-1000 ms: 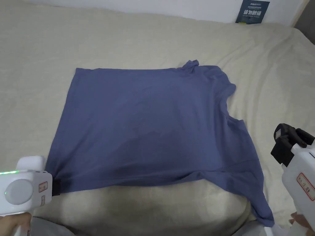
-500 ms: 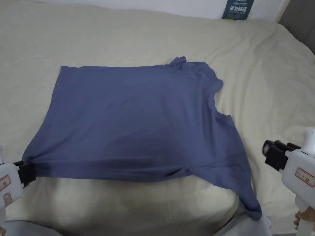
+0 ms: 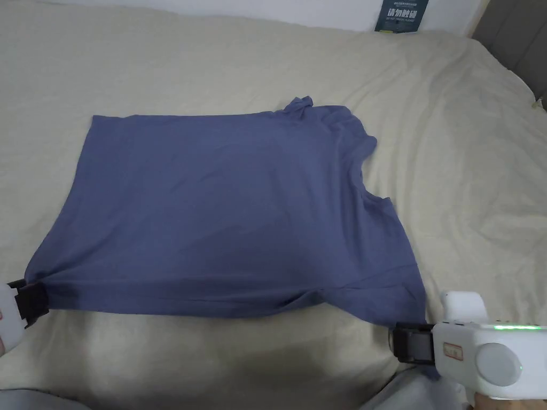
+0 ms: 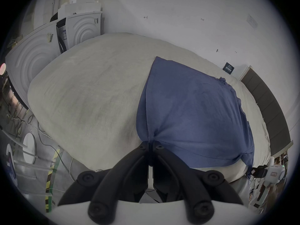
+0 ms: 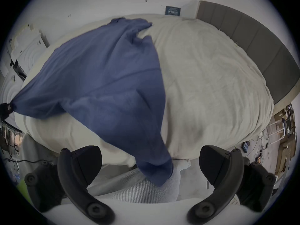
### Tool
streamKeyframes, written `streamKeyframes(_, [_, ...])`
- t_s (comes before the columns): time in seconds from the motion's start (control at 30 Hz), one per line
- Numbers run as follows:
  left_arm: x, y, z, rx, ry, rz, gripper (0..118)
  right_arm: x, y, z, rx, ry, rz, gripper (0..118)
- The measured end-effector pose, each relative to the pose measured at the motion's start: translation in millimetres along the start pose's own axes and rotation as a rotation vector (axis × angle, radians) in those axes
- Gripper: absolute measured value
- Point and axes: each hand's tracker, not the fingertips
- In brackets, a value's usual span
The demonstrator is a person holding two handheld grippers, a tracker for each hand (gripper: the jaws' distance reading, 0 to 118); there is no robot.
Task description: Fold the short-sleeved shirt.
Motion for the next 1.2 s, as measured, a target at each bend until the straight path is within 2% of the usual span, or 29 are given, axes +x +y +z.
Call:
streamKeyframes(0.03, [0, 0, 0, -0.003, 0.001, 0.002, 3, 0, 0, -3, -0.011, 0.002, 0.004, 118])
streamKeyframes(0.07, [0, 0, 0, -0.005, 0.001, 0.004, 3, -2, -1, -4, -0.019, 0.005, 0.005, 112])
streamKeyframes(0.1, [0, -1, -1, -0.006, 0.001, 0.006, 3, -2, -2, -4, -0.020, 0.012, 0.001, 97])
streamKeyframes(0.13, [0, -1, -2, -0.007, 0.002, 0.006, 3, -2, -2, -3, -0.015, 0.016, -0.002, 60])
streamKeyframes(0.17, [0, -1, -2, -0.009, 0.003, 0.006, 3, -2, -1, -3, -0.004, 0.011, -0.005, 37])
streamKeyframes(0.2, [0, -1, -2, -0.011, 0.004, 0.006, 3, -3, -2, -3, 0.005, -0.007, -0.010, 30])
streamKeyframes(0.23, [0, -1, -3, -0.012, 0.003, 0.008, 3, -2, -2, -2, 0.009, 0.005, -0.020, 25])
streamKeyframes(0.27, [0, -1, -4, -0.014, 0.002, 0.010, 3, -1, 0, -2, -0.004, 0.039, -0.051, 16])
streamKeyframes(0.3, [1, -1, -4, -0.015, 0.002, 0.011, 3, 0, 2, -1, -0.008, 0.056, -0.059, 13])
streamKeyframes(0.4, [1, -1, -5, -0.018, 0.002, 0.014, 3, -1, 6, 11, 0.005, 0.065, -0.050, 12])
streamKeyframes(0.57, [0, 7, 1, -0.014, -0.021, 0.030, 3, 6, 24, 52, 0.055, 0.162, -0.073, 12])
streamKeyframes(0.8, [-7, 42, 6, 0.027, -0.108, 0.143, 3, 18, 84, 90, 0.168, 0.242, -0.126, 12])
streamKeyframes(0.93, [-5, 71, -6, 0.066, -0.114, 0.176, 3, 12, 132, 96, 0.216, 0.185, -0.101, 12])
streamKeyframes(1.2, [18, 138, -71, 0.117, -0.055, 0.156, 3, 1, 223, 30, 0.155, 0.102, -0.158, 12])
